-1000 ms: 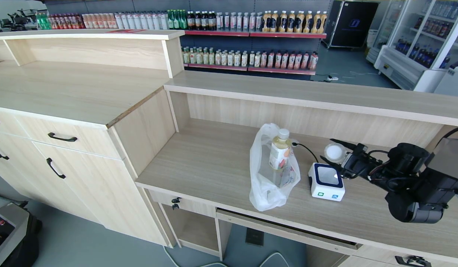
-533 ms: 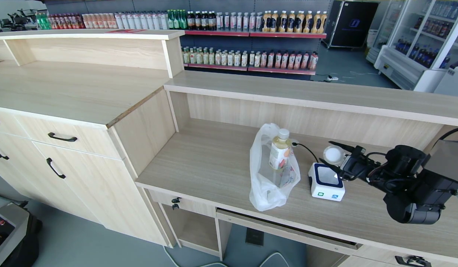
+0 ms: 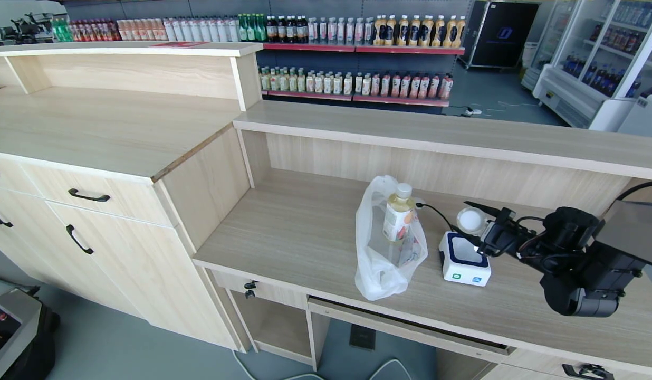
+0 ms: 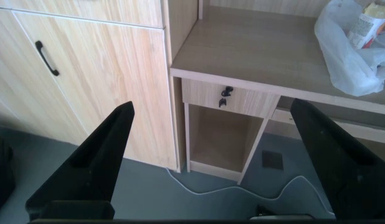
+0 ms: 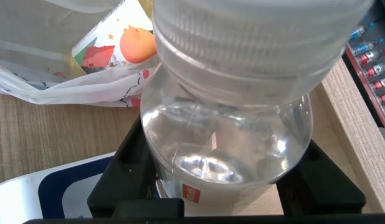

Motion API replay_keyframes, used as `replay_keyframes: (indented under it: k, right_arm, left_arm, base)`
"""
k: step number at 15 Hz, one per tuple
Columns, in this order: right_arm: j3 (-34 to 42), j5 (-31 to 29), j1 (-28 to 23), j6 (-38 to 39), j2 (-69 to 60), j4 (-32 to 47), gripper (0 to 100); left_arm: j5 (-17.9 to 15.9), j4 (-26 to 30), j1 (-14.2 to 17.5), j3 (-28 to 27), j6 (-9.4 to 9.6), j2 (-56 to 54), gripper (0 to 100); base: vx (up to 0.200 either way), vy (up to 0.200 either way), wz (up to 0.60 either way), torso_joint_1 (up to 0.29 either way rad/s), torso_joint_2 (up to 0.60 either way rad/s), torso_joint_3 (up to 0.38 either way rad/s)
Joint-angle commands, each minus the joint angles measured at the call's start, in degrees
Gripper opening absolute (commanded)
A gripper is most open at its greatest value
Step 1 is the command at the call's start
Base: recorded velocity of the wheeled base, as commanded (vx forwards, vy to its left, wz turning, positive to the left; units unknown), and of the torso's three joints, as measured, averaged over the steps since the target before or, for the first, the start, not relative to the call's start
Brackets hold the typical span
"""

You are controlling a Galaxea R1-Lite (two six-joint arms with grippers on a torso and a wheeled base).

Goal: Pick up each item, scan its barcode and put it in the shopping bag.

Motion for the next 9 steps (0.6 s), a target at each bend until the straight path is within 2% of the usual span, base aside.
replay_keyframes:
  k: [1,9]
  right_arm:
    - [-0.32,0.09,0.3,-0.02,0.49,-0.03,0]
    - [-0.15,0.53,1.09,0.07,0.75,-0.03,0]
  left_arm:
    - [0.0,-0.01,0.0,0.01,-0.01,0.01,100]
    - [0.0,-0.01,0.0,0.01,-0.01,0.01,100]
  base:
    - [0.0,0.0,0.0,0.0,0.0,0.0]
    - [0.0,0.0,0.0,0.0,0.0,0.0]
